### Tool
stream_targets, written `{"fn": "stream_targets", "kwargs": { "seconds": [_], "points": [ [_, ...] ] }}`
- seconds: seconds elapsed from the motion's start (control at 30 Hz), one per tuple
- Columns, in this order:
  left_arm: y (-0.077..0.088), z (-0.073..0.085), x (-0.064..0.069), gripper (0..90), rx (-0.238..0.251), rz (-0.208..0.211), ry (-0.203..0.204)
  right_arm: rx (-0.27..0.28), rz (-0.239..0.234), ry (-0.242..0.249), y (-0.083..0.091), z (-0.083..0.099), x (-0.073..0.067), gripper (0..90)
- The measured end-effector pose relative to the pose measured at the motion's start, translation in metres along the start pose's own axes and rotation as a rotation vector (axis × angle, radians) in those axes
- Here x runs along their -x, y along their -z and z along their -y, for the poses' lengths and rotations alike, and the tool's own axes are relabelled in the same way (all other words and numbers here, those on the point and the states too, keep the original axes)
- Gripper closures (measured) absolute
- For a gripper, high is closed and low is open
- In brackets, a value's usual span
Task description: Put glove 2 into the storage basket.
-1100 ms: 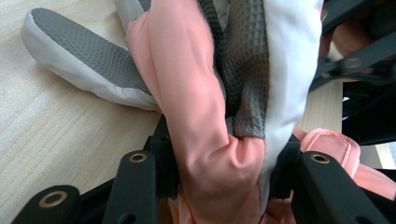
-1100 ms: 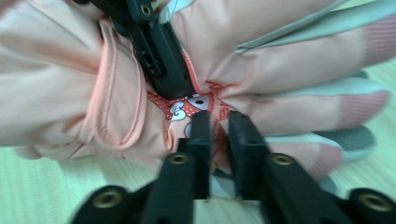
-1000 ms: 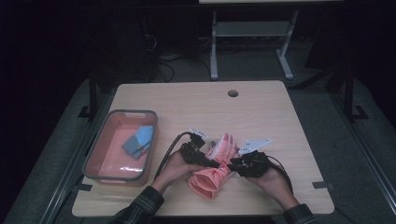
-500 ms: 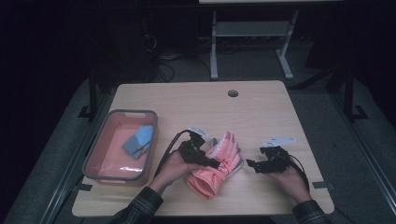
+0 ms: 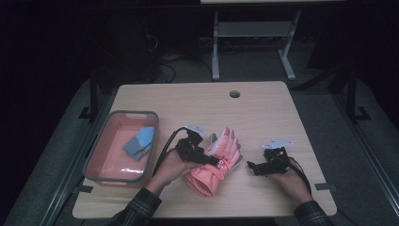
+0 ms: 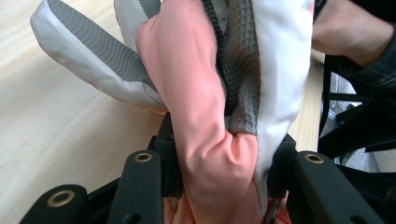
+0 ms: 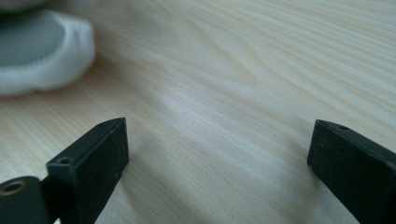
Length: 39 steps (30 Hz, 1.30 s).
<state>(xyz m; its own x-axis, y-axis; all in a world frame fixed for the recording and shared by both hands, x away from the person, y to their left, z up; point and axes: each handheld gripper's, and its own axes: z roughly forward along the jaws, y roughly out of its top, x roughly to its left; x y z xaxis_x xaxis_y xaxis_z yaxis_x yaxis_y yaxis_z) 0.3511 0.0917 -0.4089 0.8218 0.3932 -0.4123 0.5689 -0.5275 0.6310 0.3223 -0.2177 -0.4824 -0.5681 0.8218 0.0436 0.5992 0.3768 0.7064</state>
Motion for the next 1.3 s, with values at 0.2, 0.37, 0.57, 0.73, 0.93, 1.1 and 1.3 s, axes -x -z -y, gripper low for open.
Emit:
{"fn": "stream_targets", "kwargs": {
  "seconds": [0.2, 0.37, 0.57, 0.73, 0.93, 1.1, 1.3],
  "points": [
    [0.017, -0.002, -0.002, 58.8, 0.03, -0.031, 0.01, 0.0, -0.001, 0.001, 0.0, 0.0, 0.0, 4.2],
    [0.034, -0.008, -0.006, 58.6, 0.041, -0.056, 0.016, 0.0, -0.002, 0.003, 0.0, 0.0, 0.0, 4.1],
    [0.058, -0.014, -0.008, 58.3, 0.05, -0.09, 0.022, 0.001, -0.001, 0.004, 0.0, 0.0, 0.0, 4.1],
    [0.077, -0.014, -0.014, 58.1, 0.069, -0.101, 0.044, 0.002, -0.001, 0.004, 0.0, 0.0, 0.0, 4.1],
    [0.099, -0.011, -0.021, 57.9, 0.081, -0.123, 0.062, 0.002, -0.001, 0.005, 0.0, 0.0, 0.0, 4.1],
    [0.116, -0.01, -0.024, 57.8, 0.093, -0.144, 0.07, 0.002, -0.001, 0.005, 0.0, 0.0, 0.0, 4.1],
    [0.14, -0.006, -0.029, 57.8, 0.115, -0.175, 0.09, 0.002, -0.001, 0.005, 0.0, 0.0, 0.0, 4.1]
  ]
}}
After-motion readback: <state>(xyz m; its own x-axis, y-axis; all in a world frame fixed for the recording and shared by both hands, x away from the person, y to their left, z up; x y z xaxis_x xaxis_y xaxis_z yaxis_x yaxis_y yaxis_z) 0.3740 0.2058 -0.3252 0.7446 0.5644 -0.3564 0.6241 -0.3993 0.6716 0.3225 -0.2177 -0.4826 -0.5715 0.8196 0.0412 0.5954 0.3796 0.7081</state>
